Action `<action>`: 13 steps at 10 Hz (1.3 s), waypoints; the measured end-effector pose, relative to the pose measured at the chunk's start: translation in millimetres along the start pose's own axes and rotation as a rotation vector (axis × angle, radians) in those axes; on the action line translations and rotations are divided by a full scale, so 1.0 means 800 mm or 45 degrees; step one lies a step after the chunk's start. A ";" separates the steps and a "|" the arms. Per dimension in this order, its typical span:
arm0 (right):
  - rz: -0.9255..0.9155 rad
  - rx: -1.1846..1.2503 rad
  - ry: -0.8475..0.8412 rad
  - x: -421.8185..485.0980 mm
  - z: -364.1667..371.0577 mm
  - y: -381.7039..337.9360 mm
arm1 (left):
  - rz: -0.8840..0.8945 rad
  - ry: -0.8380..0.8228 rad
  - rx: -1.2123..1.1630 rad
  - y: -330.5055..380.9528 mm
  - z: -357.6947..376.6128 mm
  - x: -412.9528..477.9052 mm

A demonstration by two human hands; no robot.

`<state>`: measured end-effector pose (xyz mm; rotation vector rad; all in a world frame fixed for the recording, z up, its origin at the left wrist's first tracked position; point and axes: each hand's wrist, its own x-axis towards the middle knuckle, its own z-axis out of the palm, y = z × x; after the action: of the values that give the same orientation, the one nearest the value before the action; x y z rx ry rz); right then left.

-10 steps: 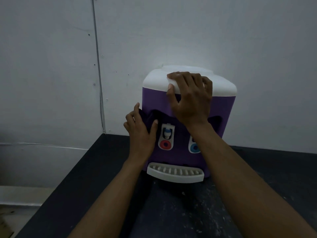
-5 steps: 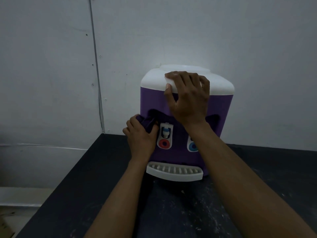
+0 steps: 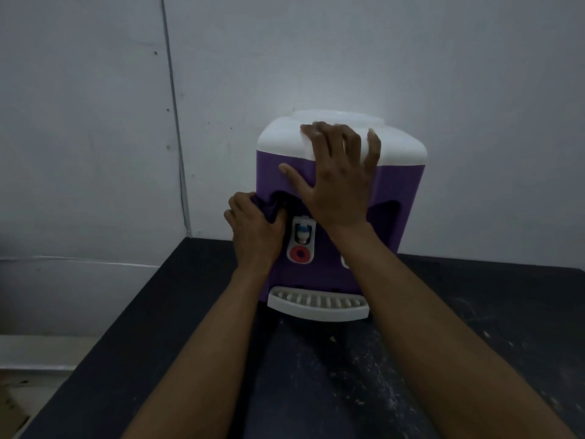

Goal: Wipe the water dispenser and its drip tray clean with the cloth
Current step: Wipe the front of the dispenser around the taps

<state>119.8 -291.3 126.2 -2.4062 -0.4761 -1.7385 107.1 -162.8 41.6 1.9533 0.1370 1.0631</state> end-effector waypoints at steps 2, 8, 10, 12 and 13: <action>-0.032 0.009 0.048 -0.001 0.002 0.004 | -0.108 -0.068 -0.005 -0.029 0.006 -0.034; -0.032 -0.001 0.141 -0.004 0.009 0.002 | -0.014 0.109 -0.144 -0.036 0.024 -0.024; -0.028 -0.018 0.135 -0.005 0.007 0.000 | -0.123 -0.050 -0.104 -0.090 0.030 -0.076; -0.029 -0.011 0.142 -0.005 0.006 0.000 | -0.197 -0.168 -0.044 -0.114 0.027 -0.098; -0.029 -0.005 0.152 -0.005 0.006 0.000 | -0.089 -0.122 -0.027 -0.104 0.023 -0.088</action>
<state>123.3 -290.8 121.2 -2.2909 -0.4872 -1.8810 100.9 -157.0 -68.8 1.9621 0.1393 0.9202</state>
